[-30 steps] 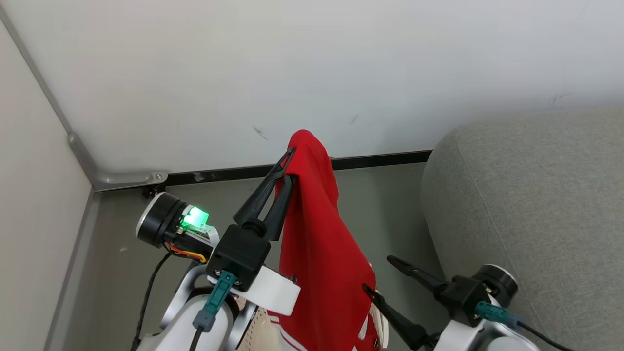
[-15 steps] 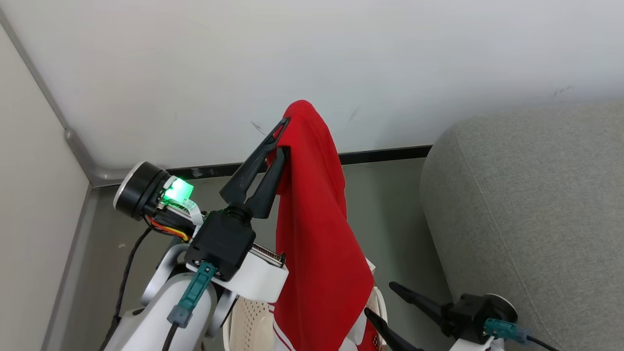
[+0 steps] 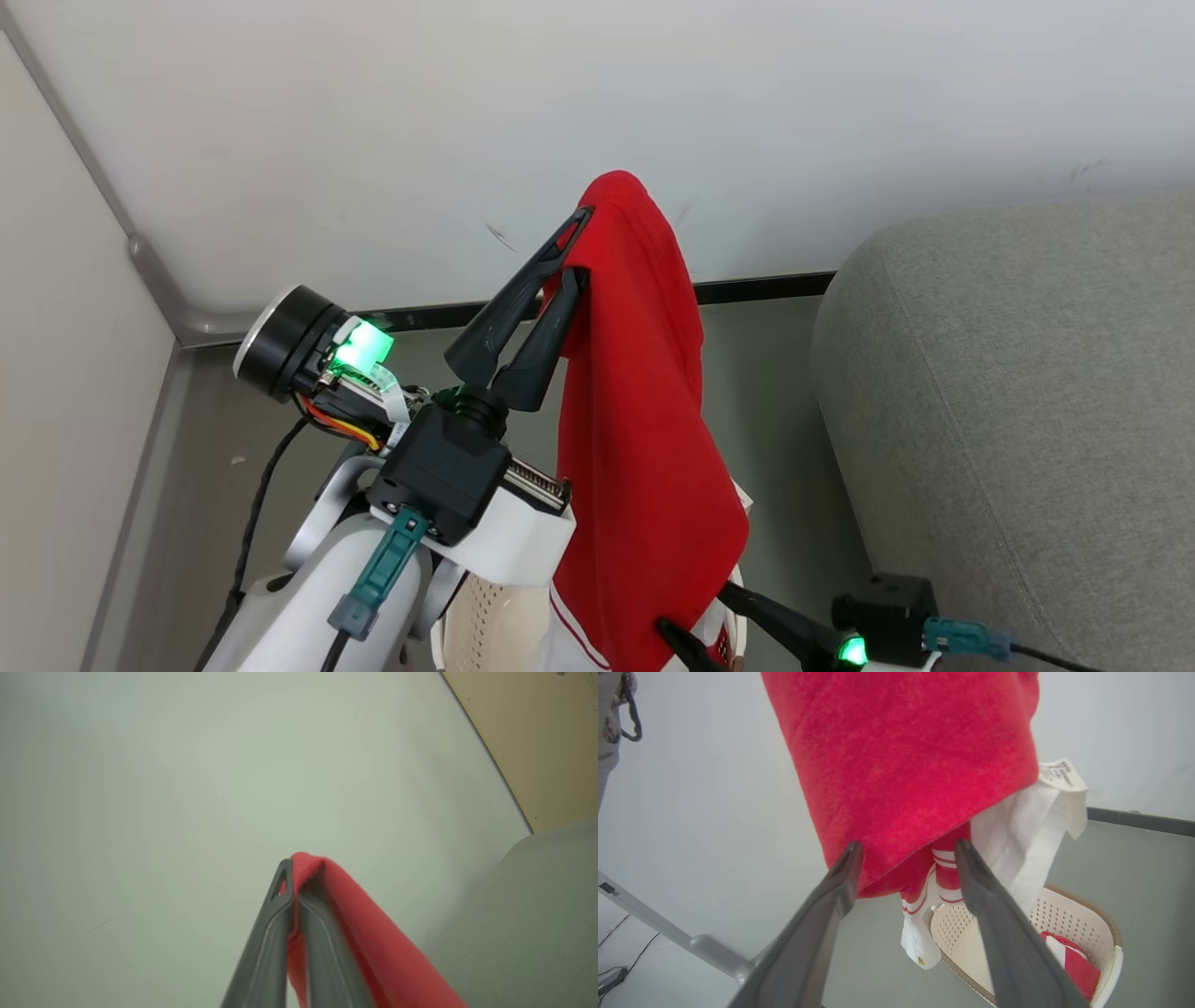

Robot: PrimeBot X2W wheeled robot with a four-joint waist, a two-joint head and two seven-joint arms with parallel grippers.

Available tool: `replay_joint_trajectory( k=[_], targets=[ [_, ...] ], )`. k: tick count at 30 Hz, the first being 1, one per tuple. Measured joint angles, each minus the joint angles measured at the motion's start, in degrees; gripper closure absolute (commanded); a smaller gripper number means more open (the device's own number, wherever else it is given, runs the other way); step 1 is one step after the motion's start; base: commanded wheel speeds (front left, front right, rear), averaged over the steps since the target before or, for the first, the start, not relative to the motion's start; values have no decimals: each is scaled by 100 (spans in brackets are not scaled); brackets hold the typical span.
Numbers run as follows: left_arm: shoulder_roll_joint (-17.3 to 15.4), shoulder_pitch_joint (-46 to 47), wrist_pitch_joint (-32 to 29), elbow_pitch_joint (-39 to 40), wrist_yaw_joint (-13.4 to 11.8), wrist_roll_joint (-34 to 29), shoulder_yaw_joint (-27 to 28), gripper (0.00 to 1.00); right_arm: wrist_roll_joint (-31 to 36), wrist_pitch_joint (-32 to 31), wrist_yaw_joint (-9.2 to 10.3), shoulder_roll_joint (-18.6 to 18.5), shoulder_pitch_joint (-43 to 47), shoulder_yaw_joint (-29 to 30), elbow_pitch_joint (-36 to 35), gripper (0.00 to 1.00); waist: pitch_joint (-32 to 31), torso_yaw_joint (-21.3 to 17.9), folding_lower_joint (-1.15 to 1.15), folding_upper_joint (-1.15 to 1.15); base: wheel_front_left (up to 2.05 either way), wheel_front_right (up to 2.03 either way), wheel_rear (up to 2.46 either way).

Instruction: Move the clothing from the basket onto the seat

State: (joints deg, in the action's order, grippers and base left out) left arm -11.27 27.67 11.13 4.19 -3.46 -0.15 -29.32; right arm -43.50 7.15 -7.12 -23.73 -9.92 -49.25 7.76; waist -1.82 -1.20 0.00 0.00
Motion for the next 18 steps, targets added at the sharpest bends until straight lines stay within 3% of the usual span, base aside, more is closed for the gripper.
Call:
replay_joint_trajectory(
  k=[8,18],
  targets=[
    [25,89,-1,138,53,-9,-79,100,-546,149,0,-243,-243,-237,-204,0,30,71,0,0,0,0,0],
    [9,94,-158,45,104,0,-78,100,-483,435,0,-531,-854,-705,-654,0,43,133,0,0,0,0,0]
  ],
)
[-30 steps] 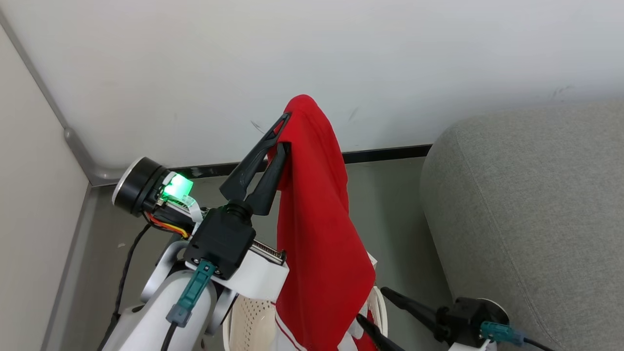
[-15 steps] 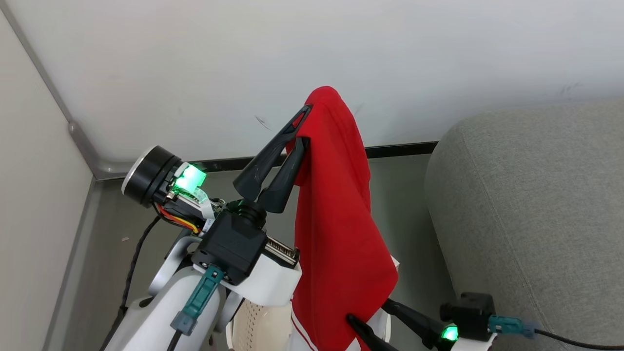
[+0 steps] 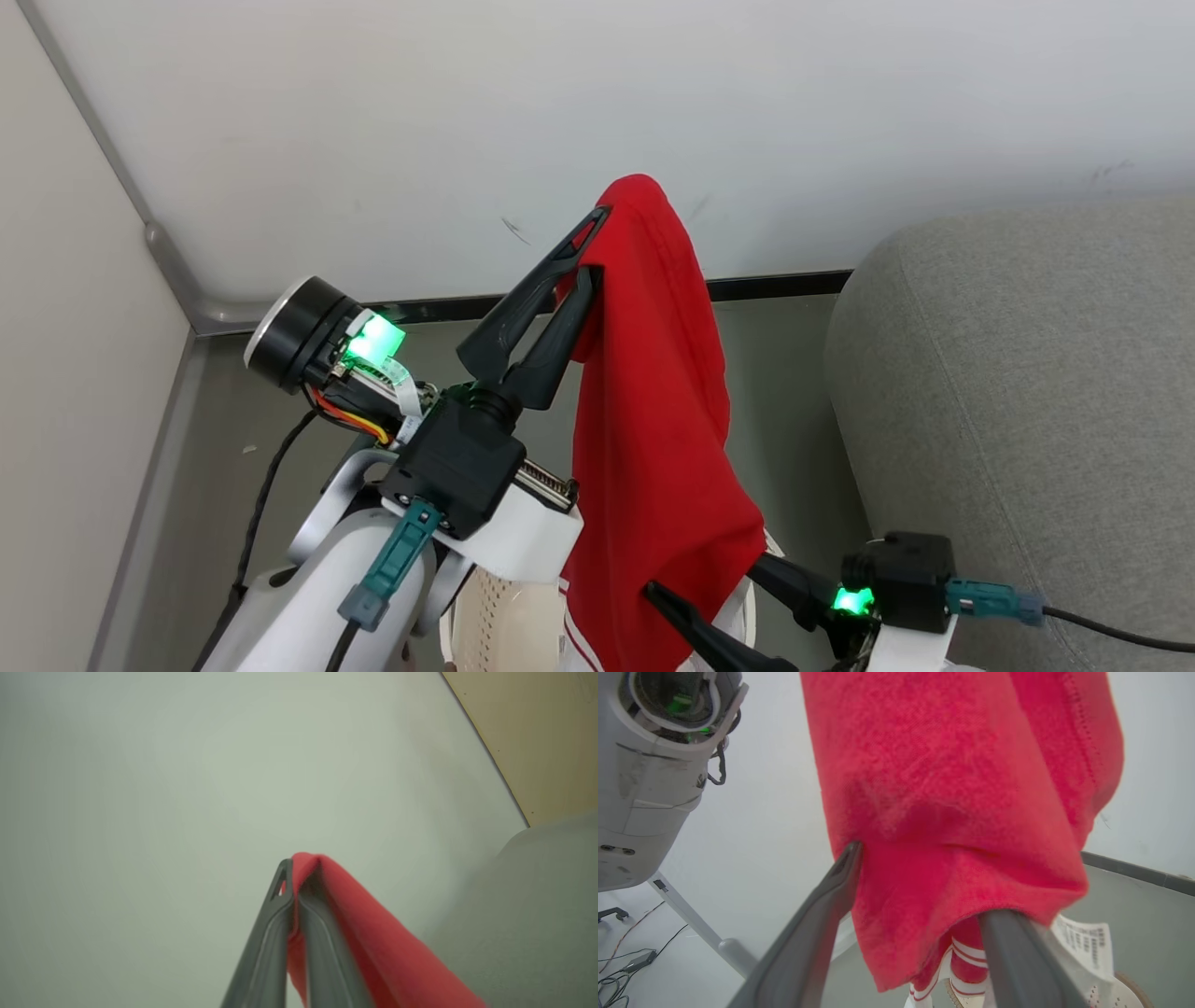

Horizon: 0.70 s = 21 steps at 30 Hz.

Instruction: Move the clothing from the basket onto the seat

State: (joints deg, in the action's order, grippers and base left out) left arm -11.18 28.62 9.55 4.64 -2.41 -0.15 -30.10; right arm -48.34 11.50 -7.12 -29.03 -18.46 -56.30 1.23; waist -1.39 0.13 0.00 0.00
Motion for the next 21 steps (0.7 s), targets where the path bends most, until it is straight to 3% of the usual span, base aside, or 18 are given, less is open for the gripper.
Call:
replay_joint_trajectory(
  k=[5,6,7,8,16,17,18,21],
  targets=[
    [-53,-11,-48,-80,-5,26,65,100,148,127,0,-58,-143,8,-62,0,5,-30,0,0,0,0,0],
    [-52,-14,-76,-94,-11,56,77,100,188,152,0,-69,-188,22,-70,10,6,-41,0,0,0,0,0],
    [-51,-20,-98,-110,-11,65,83,100,205,179,0,-69,-214,48,-73,27,9,-53,0,0,0,0,0],
    [-45,-29,-99,-124,-11,82,85,100,233,191,0,-73,-242,55,-70,51,11,-65,0,0,0,0,0],
    [19,-293,-155,-308,-62,226,96,100,421,230,0,-35,-410,165,37,74,27,-158,0,0,0,0,0],
    [21,-335,-156,-335,-63,254,97,100,467,263,0,-19,-418,191,40,82,28,-168,0,0,0,0,0],
    [21,-379,-156,-359,-64,256,96,100,493,265,0,-5,-419,207,40,100,29,-176,0,0,0,0,0],
    [31,-474,-200,-466,-69,322,99,100,526,265,0,15,-417,212,43,100,28,-197,0,0,0,0,0]
  ],
)
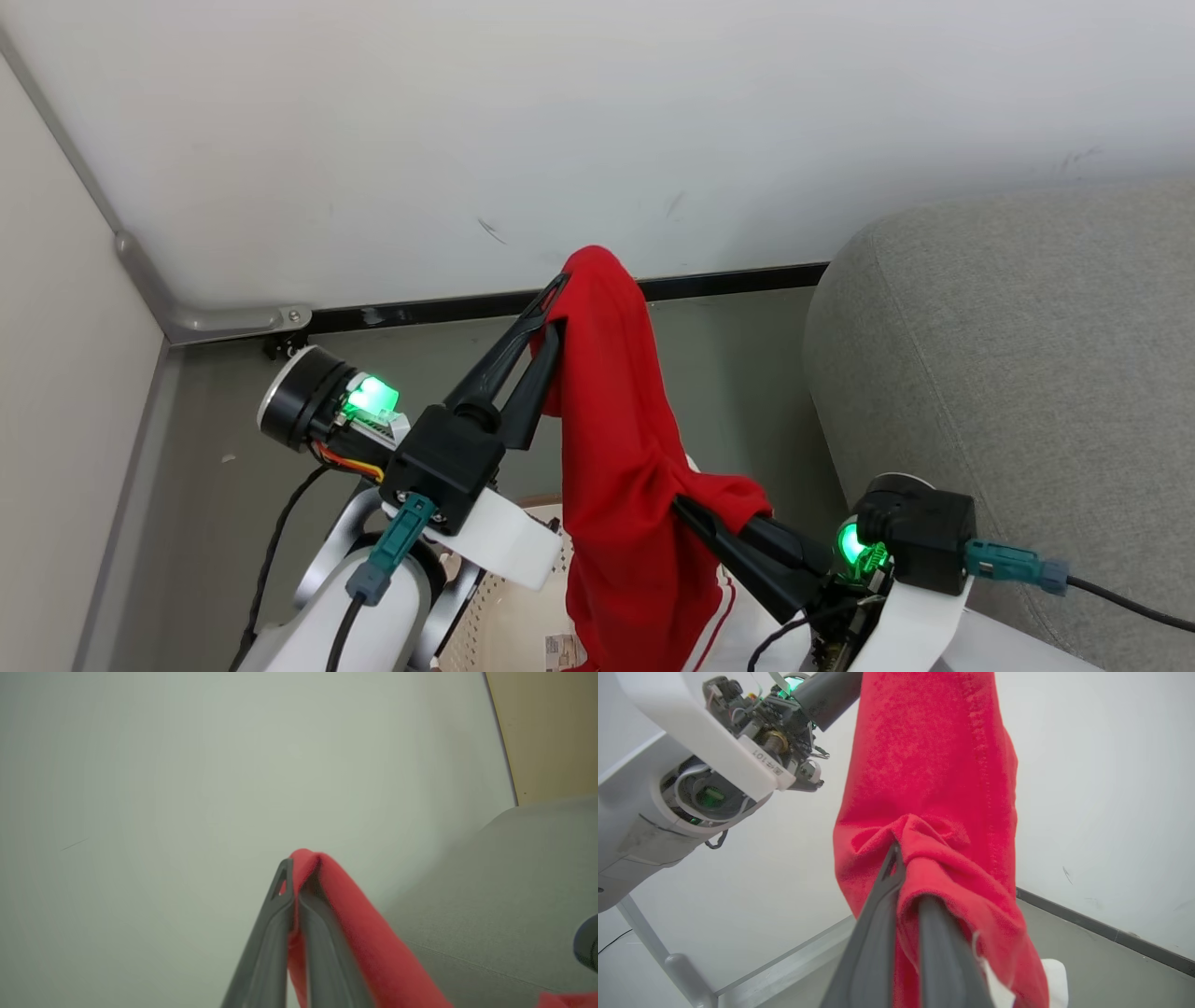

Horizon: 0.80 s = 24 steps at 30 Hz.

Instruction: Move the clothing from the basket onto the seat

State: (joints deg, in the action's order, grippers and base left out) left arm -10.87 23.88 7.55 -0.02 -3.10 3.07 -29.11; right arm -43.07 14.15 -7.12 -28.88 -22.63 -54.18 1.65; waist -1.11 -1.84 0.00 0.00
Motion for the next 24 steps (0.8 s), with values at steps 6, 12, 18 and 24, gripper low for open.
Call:
replay_joint_trajectory(
  k=[6,12,18,24],
  targets=[
    [4,-316,-76,-279,-51,223,58,100,29,3,0,26,5,256,-21,100,-6,-41,0,0,0,0,0],
    [12,-524,-81,-455,-94,413,167,100,88,3,0,35,37,642,-34,100,-9,-116,0,0,0,0,0],
    [7,-766,-82,-656,-92,636,215,53,145,4,0,25,201,1183,-58,100,-21,-214,0,0,0,0,0],
    [7,-969,-81,-756,-55,791,244,0,344,4,0,-24,326,1818,-70,100,-30,-323,0,0,0,0,0]
  ],
)
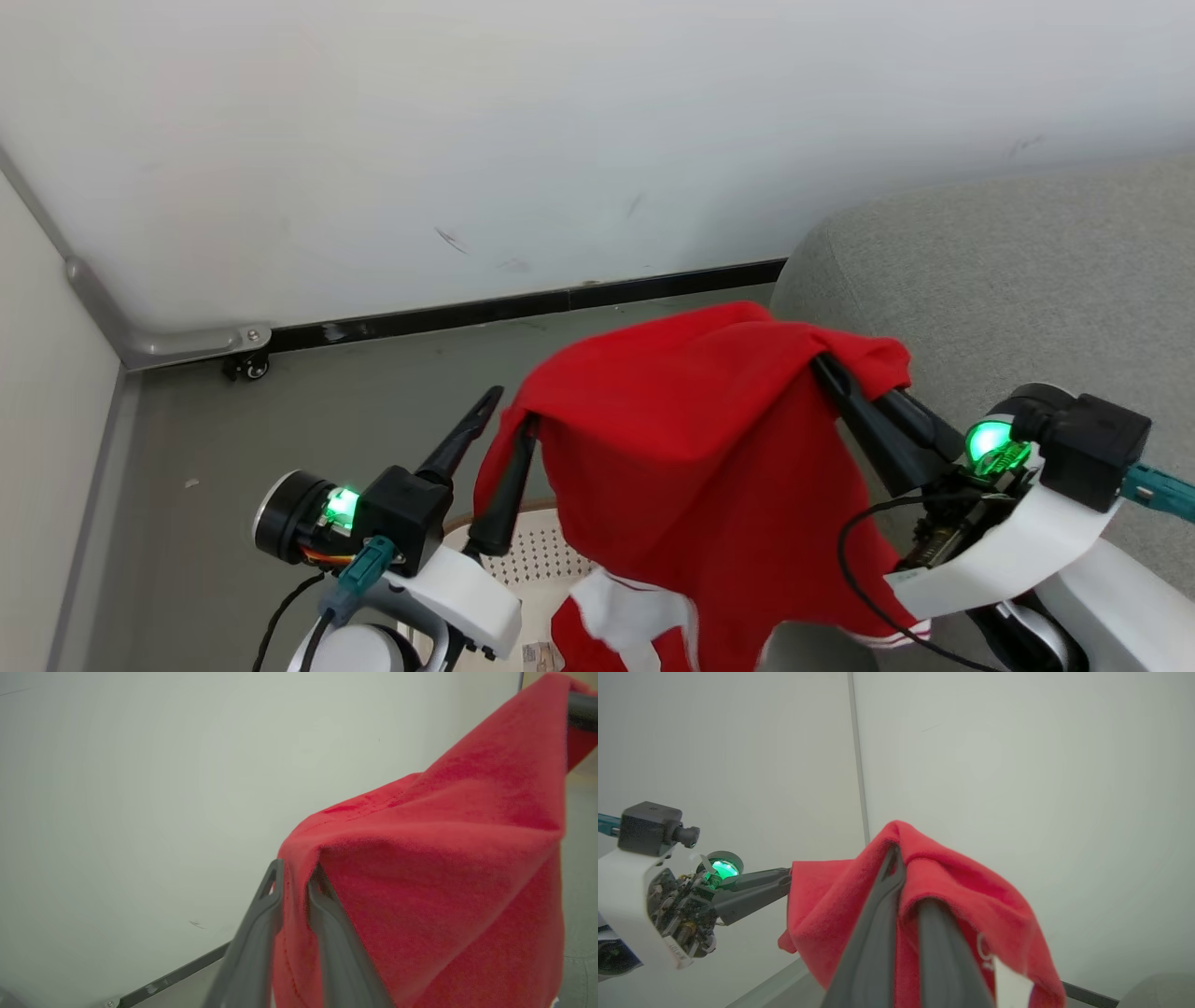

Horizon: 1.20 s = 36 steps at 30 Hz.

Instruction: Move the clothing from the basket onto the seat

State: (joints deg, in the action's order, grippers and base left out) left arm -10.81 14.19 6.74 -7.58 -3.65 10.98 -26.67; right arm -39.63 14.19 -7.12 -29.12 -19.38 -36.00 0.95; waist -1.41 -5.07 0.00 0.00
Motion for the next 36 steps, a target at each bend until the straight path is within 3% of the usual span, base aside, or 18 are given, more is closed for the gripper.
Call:
replay_joint_trajectory(
  k=[8,21,36],
  targets=[
    [-16,-156,41,-12,2,204,253,0,218,1,0,-48,238,879,-86,100,13,-168,0,0,0,0,0],
    [34,-151,274,-15,-63,350,450,0,664,2,0,-10,899,1499,-475,100,27,-546,0,0,0,0,0],
    [123,-108,415,-222,-63,477,539,0,923,2,0,200,1693,2071,-889,100,52,-1245,0,0,0,0,0]
  ],
)
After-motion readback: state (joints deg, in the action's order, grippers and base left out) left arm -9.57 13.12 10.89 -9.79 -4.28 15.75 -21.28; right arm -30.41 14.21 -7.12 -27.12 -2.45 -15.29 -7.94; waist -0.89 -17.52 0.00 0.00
